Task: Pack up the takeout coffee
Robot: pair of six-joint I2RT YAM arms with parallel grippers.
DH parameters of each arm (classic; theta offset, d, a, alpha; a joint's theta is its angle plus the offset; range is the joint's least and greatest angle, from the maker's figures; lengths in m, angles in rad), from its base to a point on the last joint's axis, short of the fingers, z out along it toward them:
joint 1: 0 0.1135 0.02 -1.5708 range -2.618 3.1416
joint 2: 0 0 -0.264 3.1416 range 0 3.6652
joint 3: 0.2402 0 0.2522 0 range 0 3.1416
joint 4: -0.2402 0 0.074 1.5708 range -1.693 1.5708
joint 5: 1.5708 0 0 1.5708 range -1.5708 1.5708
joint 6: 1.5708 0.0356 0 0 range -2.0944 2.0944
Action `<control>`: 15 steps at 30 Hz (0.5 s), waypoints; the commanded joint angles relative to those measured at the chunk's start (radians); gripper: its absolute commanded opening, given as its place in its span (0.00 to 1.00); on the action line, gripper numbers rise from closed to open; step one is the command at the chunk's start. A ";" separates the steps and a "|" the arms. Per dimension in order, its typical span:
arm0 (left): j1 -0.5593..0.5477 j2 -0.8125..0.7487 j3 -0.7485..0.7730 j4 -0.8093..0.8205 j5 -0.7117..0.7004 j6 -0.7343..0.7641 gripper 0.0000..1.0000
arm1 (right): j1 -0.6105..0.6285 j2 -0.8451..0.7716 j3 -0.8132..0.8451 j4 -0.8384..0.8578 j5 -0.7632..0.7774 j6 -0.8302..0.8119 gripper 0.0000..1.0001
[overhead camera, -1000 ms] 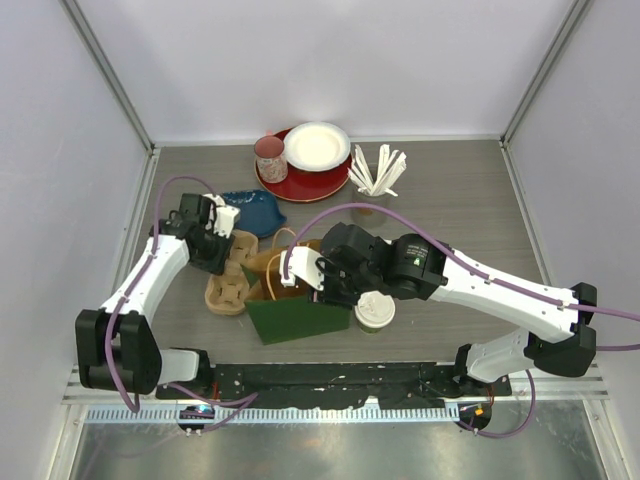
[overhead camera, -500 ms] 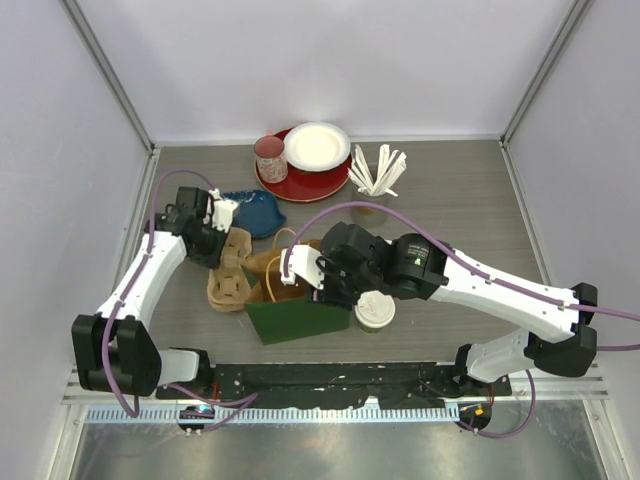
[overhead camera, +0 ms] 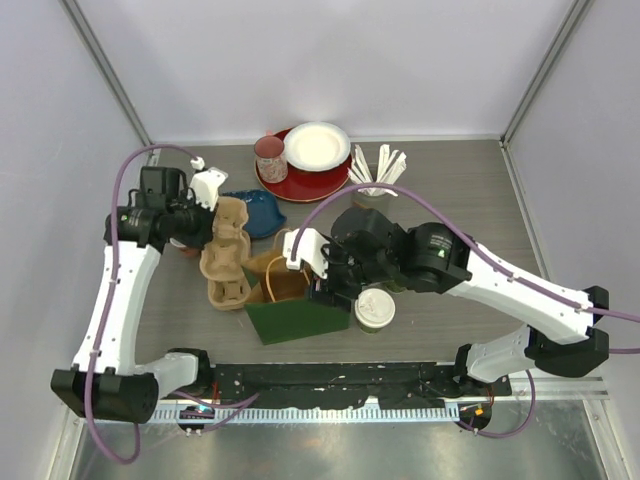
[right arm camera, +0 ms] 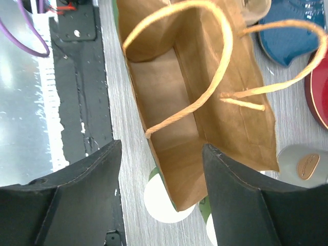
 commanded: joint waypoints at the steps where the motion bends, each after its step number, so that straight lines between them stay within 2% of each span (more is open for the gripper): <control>1: 0.005 -0.087 0.127 -0.082 0.147 0.140 0.00 | 0.004 -0.027 0.117 -0.020 -0.095 0.045 0.70; 2: 0.006 -0.093 0.141 -0.093 0.188 0.174 0.00 | 0.004 -0.022 0.150 -0.026 -0.106 0.051 0.73; 6: 0.005 -0.084 0.281 -0.143 0.202 0.280 0.00 | 0.002 -0.007 0.253 -0.072 -0.146 0.091 0.80; 10: 0.005 -0.043 0.457 -0.209 0.236 0.358 0.00 | 0.004 -0.001 0.347 -0.072 -0.160 0.137 0.82; 13: -0.017 -0.012 0.570 -0.237 0.300 0.390 0.00 | 0.002 -0.013 0.405 0.028 -0.053 0.191 0.80; 15: -0.043 0.011 0.627 -0.240 0.297 0.358 0.00 | 0.004 -0.013 0.440 0.135 0.136 0.244 0.72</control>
